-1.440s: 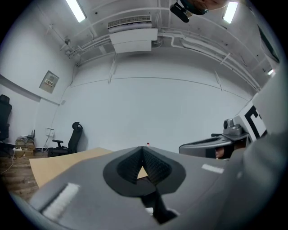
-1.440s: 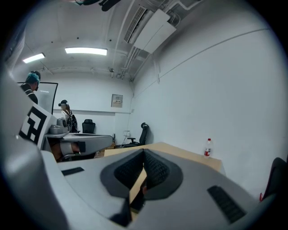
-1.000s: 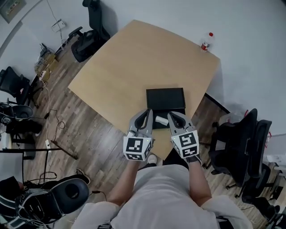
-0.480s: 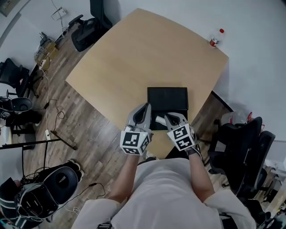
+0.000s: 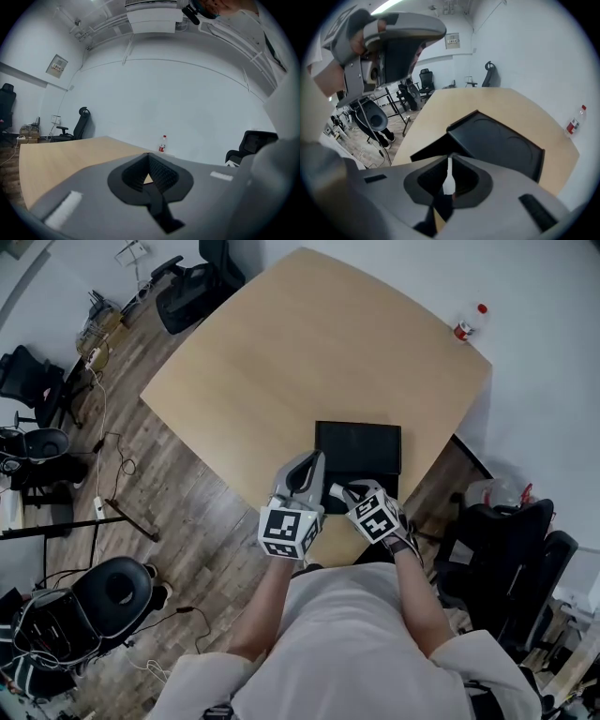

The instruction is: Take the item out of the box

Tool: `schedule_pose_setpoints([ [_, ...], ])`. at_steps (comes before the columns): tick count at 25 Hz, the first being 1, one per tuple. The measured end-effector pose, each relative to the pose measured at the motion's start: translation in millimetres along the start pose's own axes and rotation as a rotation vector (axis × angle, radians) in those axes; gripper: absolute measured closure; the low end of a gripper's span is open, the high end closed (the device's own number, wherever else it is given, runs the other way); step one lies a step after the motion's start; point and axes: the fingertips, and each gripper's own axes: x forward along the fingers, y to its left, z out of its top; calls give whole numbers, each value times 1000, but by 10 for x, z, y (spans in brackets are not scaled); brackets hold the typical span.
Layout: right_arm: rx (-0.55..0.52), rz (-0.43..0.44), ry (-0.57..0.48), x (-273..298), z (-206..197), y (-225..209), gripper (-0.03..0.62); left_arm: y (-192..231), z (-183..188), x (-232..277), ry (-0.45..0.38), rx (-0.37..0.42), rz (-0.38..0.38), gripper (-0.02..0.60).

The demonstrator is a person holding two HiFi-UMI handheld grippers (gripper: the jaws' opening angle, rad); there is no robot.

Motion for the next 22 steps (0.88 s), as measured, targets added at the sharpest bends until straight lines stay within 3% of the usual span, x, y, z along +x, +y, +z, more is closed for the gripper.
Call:
schedule_pose_setpoints([
  [7,-44,80,81,232,-167,35,577,143,-58,29,14,-9,40,575],
  [18,-104,144,181,524,-357,113,451,359,-151,-21,34,-37,101,575],
  [22,-125,151,211,605,-414,150,447,386,-177,-63,38,-43,105,575],
])
